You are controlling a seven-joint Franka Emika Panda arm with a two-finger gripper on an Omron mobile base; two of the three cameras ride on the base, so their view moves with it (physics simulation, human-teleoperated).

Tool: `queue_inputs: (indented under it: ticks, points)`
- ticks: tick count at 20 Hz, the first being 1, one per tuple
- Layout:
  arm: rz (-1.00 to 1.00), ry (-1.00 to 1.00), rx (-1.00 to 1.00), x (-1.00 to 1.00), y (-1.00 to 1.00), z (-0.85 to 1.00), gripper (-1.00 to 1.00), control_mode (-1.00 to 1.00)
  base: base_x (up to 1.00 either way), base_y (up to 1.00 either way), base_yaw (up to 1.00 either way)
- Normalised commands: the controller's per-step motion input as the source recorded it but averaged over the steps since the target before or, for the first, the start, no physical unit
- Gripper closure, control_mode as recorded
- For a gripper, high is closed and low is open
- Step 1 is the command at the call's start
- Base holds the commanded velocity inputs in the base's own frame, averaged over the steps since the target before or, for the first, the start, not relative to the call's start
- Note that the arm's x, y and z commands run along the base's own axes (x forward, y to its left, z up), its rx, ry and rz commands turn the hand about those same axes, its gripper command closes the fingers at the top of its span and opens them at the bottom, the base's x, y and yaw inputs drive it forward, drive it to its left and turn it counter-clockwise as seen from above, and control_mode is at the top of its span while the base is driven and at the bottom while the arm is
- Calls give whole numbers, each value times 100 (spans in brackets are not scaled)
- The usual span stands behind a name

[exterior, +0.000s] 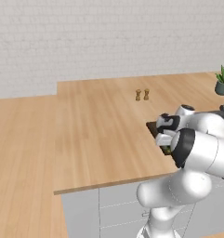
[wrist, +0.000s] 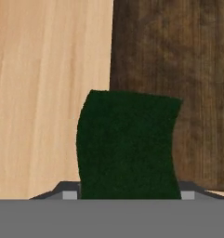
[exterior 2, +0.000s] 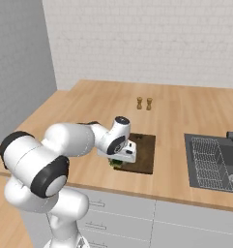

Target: Pick up the sponge from the counter and clean the cutting board by briefly scrubbing or pressing down on the cutting board. Once finished, release the sponge.

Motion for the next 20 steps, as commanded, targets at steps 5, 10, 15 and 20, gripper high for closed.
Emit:
queue_inputs:
  ticks: [5,10,15,20]
  points:
    - [6,0,0,6,-12,-21,100,-100,0,0,0]
    - [6,-9,-7,0,0,-29,100,-100,0,0,0]
    - [3,-11,0,3,0,-12,100,-100,0,0,0]
    - [0,-6,0,31,0,0,100,-100,0,0,0]
